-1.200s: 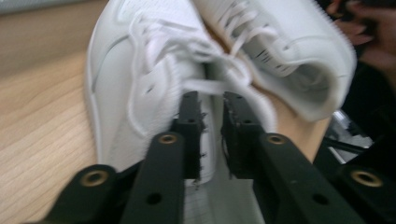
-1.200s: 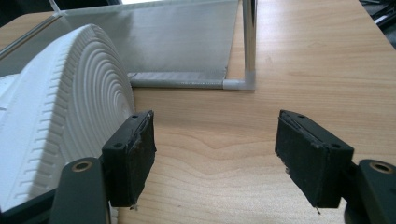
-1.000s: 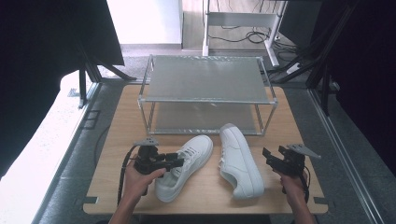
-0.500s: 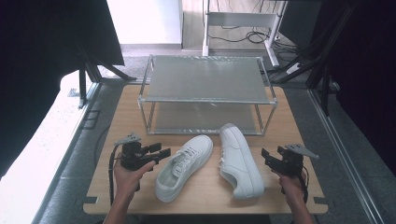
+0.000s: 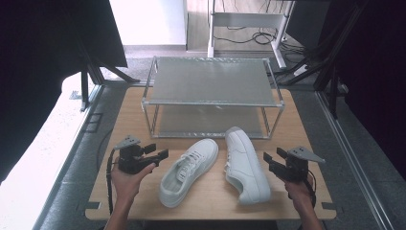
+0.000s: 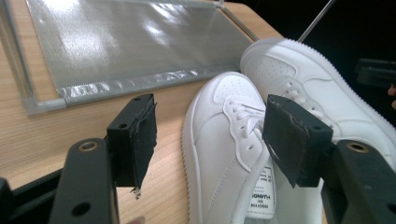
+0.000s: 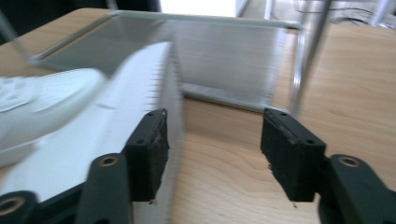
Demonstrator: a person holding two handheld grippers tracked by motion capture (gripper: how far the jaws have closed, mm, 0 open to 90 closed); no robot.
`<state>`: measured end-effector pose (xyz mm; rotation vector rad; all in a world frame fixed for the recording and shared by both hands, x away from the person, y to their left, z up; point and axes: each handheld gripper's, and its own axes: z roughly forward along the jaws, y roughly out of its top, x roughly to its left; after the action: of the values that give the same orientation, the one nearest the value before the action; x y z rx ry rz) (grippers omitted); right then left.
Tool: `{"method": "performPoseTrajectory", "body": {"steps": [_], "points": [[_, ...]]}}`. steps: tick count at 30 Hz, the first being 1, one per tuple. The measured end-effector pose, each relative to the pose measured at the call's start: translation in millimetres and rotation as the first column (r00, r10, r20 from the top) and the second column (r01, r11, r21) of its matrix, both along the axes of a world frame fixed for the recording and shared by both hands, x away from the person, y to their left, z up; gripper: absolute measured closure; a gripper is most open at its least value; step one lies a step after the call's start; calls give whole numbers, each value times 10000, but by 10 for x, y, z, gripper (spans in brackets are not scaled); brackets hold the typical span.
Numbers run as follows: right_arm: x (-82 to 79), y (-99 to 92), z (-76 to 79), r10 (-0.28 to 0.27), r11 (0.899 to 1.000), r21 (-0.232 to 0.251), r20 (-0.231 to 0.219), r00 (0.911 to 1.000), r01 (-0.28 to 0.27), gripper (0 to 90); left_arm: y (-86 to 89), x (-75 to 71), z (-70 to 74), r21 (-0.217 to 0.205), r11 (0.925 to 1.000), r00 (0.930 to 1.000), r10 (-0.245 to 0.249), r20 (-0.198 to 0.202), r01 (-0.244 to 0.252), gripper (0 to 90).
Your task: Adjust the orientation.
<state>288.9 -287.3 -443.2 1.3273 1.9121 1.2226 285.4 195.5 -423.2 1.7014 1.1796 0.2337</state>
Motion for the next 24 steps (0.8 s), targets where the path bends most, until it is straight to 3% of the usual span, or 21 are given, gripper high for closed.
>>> {"method": "performPoseTrajectory", "body": {"steps": [3,6,8,9,11,12,13,16,20,24], "points": [[-68,116,80,722,9971,-236,194,9972,-717,487,16,2,1,38,10000,10000,64,-13,-64,350],[-148,290,155,1605,9861,-472,168,9869,-1596,635,1,6,-10,85,10000,9999,-22,-132,23,357],[-165,340,164,1822,9819,-557,119,9832,-1812,673,-9,8,-14,104,9999,9998,-64,-164,66,357],[-205,453,170,2335,9703,-624,-87,9723,-2336,743,-30,12,-23,203,9997,9997,-95,-213,99,357],[-241,562,158,2767,9564,-893,-288,9605,-2781,785,-50,14,-29,267,9996,9997,-102,-217,108,353],[-241,562,158,2767,9564,-893,-288,9605,-2781,785,-50,14,-29,267,9996,9997,-102,-217,108,352],[-255,605,146,2922,9501,-1040,-346,9557,-2942,803,-57,14,-31,256,9996,9997,-126,-223,132,352],[-308,795,47,3589,9100,-1910,-815,9298,-3680,852,-57,12,-29,257,9996,9996,-139,-251,146,353],[-315,823,16,3584,9074,-2060,-765,9304,-3664,874,-49,13,-34,215,9997,9995,-129,-287,136,363],[-296,787,-5,3518,9142,-1827,-858,9321,-3618,890,-75,25,-76,122,9994,9980,-330,-542,337,384]]}}
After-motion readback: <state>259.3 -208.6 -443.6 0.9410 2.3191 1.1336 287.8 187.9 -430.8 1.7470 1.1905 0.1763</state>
